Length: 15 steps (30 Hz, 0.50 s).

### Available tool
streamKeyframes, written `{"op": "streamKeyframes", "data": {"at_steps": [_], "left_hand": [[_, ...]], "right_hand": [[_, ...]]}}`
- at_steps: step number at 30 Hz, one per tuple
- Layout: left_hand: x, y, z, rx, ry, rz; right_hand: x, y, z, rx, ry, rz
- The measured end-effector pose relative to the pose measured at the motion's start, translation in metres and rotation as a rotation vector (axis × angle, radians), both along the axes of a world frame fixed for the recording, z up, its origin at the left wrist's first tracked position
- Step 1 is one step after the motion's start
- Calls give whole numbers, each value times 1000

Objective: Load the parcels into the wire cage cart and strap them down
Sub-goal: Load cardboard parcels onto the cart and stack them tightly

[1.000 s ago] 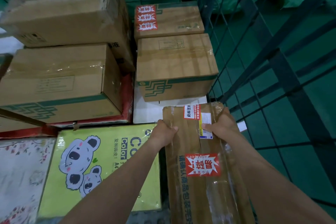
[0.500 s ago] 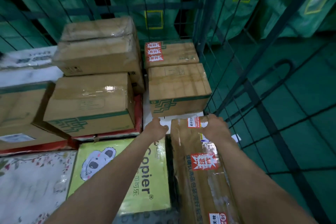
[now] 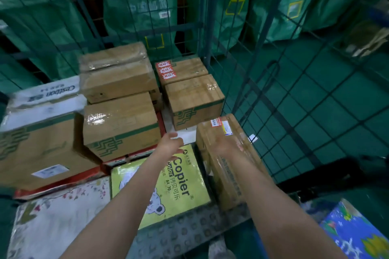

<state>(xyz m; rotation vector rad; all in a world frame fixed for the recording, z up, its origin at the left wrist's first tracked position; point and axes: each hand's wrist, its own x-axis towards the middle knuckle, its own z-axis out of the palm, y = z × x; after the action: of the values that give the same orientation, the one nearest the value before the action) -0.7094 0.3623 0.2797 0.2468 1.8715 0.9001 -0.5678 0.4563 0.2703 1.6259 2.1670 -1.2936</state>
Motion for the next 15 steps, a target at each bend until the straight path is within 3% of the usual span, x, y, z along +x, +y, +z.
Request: {"op": "streamKeyframes", "data": {"at_steps": [5,15], "left_hand": [[-1,-36,11,-9,24,-38],[0,-86,31,7,-26,-16]], "right_hand": [[11,-44,17,-73,-35,-38],[8,-87,48,-12,69,-5]]}}
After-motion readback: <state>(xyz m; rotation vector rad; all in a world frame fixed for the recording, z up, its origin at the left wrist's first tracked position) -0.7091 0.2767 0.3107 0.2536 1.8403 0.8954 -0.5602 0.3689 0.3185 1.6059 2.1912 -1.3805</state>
